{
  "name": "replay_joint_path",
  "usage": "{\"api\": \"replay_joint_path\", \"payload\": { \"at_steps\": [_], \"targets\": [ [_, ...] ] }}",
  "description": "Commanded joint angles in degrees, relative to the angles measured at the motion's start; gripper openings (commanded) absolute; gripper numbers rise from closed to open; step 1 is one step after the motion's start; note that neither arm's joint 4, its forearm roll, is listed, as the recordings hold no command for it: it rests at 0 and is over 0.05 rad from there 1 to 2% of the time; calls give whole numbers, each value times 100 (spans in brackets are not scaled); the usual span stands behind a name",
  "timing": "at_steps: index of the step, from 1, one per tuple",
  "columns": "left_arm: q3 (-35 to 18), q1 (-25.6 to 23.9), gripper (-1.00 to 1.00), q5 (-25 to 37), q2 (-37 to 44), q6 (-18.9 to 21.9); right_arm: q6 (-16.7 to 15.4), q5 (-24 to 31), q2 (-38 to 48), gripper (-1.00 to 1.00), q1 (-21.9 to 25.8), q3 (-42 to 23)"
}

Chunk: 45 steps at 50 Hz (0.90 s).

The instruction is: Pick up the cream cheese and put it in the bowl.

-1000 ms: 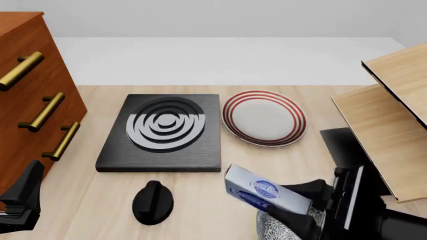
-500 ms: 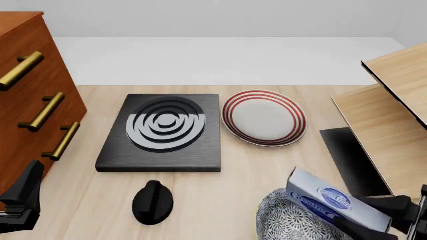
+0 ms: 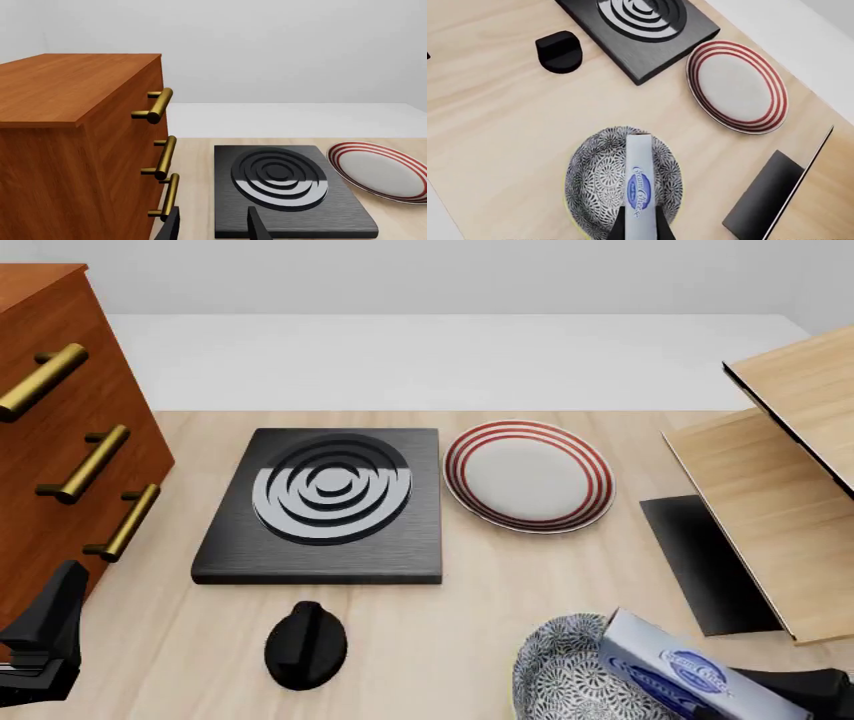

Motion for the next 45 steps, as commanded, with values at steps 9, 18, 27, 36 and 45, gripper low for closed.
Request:
{"api": "replay_joint_path", "payload": {
  "at_steps": [9,18,27,36,45],
  "targets": [
    [0,0,100,0,1,-1,155,-431,289,-100,56,307],
    [0,0,100,0,0,0,211,-763,507,-100,111,506],
    [0,0,100,0,0,0,303,-1131,743,-100,183,733],
    [0,0,100,0,-1,0,423,-1391,898,-100,243,877],
    [0,0,100,0,1,-1,507,-1564,959,-100,256,1023]
  ]
}}
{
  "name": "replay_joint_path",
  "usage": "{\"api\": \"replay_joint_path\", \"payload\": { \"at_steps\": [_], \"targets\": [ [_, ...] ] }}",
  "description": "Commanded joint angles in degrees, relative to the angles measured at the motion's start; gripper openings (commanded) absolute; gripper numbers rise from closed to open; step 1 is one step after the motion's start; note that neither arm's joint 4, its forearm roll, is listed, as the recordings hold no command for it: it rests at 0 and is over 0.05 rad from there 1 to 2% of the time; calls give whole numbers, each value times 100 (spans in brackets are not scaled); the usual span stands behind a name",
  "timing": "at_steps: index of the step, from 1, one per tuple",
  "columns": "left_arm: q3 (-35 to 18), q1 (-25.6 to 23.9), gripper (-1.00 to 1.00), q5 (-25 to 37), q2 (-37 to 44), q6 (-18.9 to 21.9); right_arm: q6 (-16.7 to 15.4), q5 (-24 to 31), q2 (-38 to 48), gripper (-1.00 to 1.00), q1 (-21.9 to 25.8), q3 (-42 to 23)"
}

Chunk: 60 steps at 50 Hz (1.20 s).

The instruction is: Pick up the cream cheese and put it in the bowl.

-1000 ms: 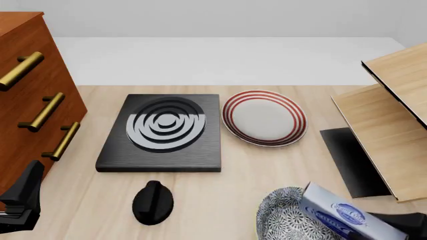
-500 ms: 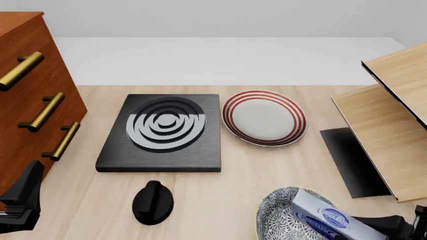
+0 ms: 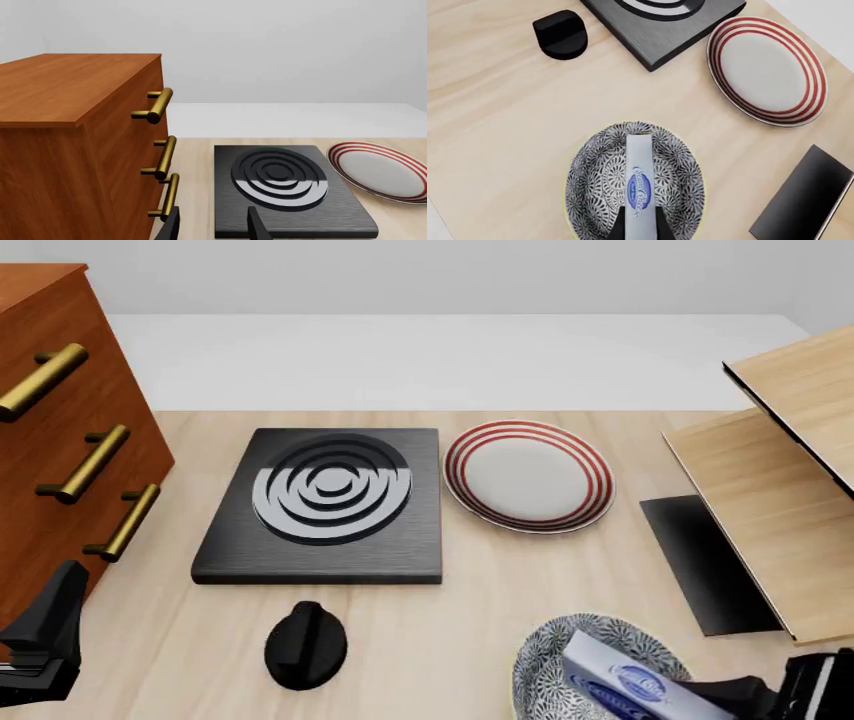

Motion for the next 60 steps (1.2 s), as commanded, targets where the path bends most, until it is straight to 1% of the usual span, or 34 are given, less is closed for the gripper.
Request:
{"api": "replay_joint_path", "payload": {
  "at_steps": [1,10,19,41,42,52,60],
  "targets": [
    [0,0,100,0,-1,1,181,-312,148,-100,47,163],
    [0,-1,100,0,0,2,230,-418,220,-100,78,196],
    [0,0,100,0,1,0,252,-353,134,-100,48,234],
    [0,0,100,0,0,0,353,-505,208,-100,48,362],
    [0,0,100,0,1,1,359,-513,220,100,62,357],
    [0,0,100,0,0,0,395,-497,247,100,78,300],
    [0,0,100,0,0,0,361,-383,216,100,64,190]
  ]
}}
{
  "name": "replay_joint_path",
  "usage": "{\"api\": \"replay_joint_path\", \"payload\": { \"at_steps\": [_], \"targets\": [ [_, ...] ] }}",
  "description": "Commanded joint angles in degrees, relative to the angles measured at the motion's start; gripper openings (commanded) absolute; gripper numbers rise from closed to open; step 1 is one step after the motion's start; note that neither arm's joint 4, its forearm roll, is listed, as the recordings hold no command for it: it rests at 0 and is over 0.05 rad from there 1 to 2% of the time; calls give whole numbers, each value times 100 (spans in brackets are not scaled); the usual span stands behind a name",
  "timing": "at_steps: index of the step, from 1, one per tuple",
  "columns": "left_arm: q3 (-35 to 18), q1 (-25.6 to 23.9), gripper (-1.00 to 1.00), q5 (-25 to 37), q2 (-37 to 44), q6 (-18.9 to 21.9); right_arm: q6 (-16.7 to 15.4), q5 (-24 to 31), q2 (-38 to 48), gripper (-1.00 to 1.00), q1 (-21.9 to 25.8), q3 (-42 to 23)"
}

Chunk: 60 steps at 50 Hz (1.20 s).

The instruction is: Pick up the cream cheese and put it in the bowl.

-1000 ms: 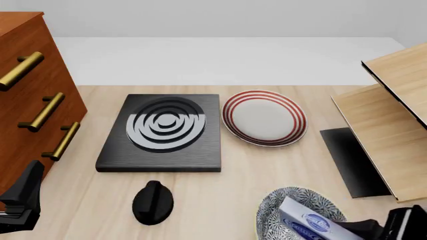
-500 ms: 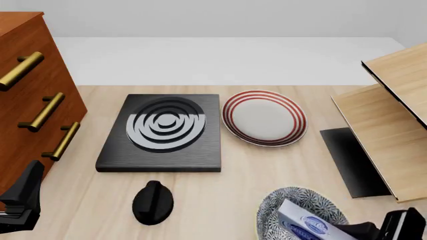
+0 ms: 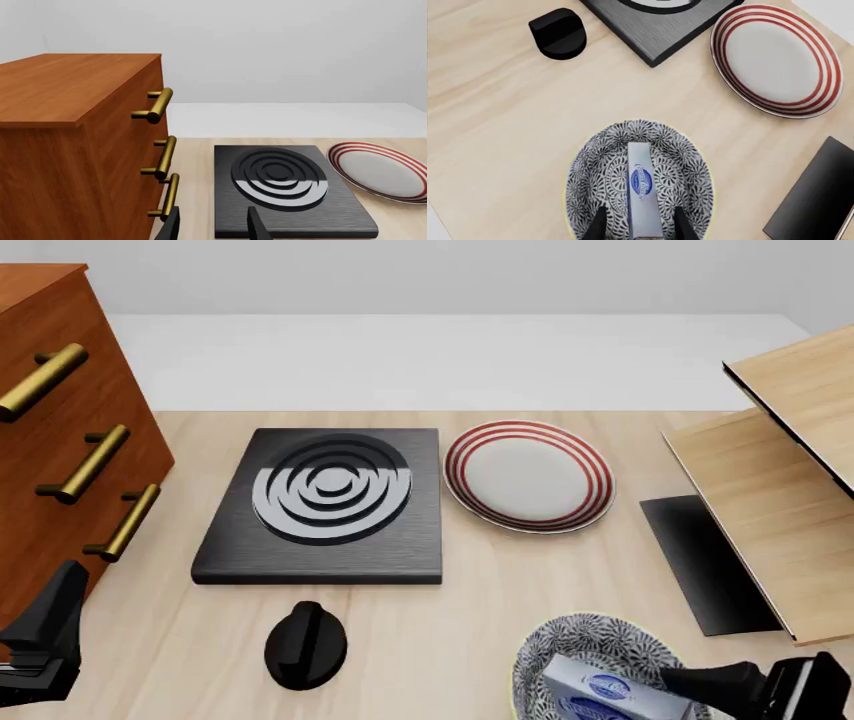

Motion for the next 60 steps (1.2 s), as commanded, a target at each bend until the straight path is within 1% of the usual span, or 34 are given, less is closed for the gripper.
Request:
{"api": "replay_joint_path", "payload": {
  "at_steps": [1,2,6,12,17,24,34,35,38,40,41,42,43,48,50,52,54,56,57,60],
  "targets": [
    [0,0,100,0,0,0,-13,151,-44,100,-8,-175],
    [0,0,100,0,0,0,-13,156,-47,100,-8,-176],
    [0,0,100,0,-1,1,-98,453,-184,100,-36,-443],
    [0,0,100,0,-1,-1,-287,1019,-445,100,-142,-950],
    [0,0,100,0,1,0,-375,1297,-586,100,-216,-1201],
    [0,-1,100,0,0,0,-407,1547,-746,100,-242,-1488],
    [0,0,100,0,0,1,-271,1741,-1057,100,-256,-1898],
    [0,1,100,0,-1,0,-199,1749,-1101,100,-259,-1964],
    [0,0,100,0,-1,0,-222,1770,-1189,100,-280,-2015],
    [0,-1,100,0,1,0,-116,1764,-1278,100,-274,-2094],
    [0,1,100,0,0,-1,-151,1778,-1336,100,-293,-2096],
    [0,1,100,0,0,-1,-105,1795,-1418,100,-307,-2144],
    [0,0,100,0,0,-1,14,1752,-1428,100,-257,-2189],
    [0,0,100,0,0,1,80,1811,-1643,100,-297,-2365],
    [0,-1,100,0,0,1,171,1813,-1690,100,-253,-2470],
    [0,-1,100,0,0,0,74,1927,-1822,100,-335,-2621],
    [0,-2,100,0,-1,0,197,1924,-1835,100,-290,-2757],
    [0,-1,100,0,1,0,170,1950,-1840,100,-319,-2810],
    [0,-3,100,0,-1,5,216,1977,-1836,100,-353,-2957],
    [0,0,100,0,1,-1,237,2024,-1841,100,-400,-3111]
  ]
}}
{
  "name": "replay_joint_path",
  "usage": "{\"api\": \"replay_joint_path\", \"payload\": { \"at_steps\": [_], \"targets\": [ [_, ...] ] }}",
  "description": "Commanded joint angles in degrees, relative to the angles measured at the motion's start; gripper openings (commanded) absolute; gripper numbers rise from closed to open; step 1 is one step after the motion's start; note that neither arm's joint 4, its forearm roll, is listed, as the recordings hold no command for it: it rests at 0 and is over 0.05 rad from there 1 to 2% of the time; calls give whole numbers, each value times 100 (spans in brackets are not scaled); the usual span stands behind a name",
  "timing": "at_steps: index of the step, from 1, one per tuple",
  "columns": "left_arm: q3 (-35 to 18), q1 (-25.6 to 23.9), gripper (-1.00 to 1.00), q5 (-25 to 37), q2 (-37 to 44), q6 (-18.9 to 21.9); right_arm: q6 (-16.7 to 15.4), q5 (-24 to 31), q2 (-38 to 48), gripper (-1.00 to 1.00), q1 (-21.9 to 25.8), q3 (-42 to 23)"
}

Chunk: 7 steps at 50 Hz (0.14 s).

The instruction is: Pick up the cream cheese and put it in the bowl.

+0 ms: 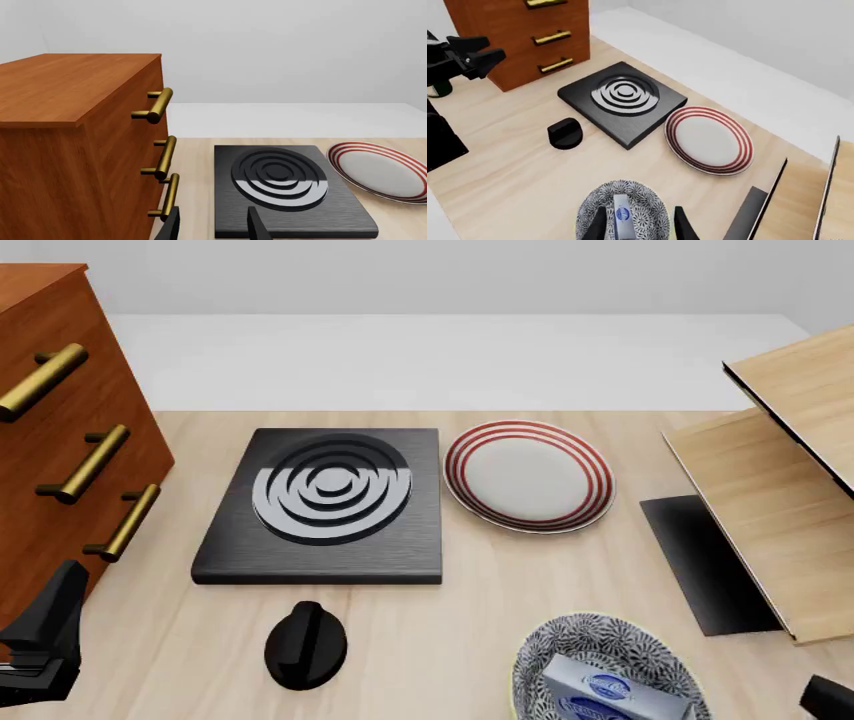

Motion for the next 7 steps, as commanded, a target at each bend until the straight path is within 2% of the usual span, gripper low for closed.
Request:
{"api": "replay_joint_path", "payload": {
  "at_steps": [1,7],
  "targets": [
    [0,0,100,0,0,1,181,177,-211,100,-82,-609],
    [0,0,100,0,0,-2,289,283,-213,100,-170,-885]
  ]
}}
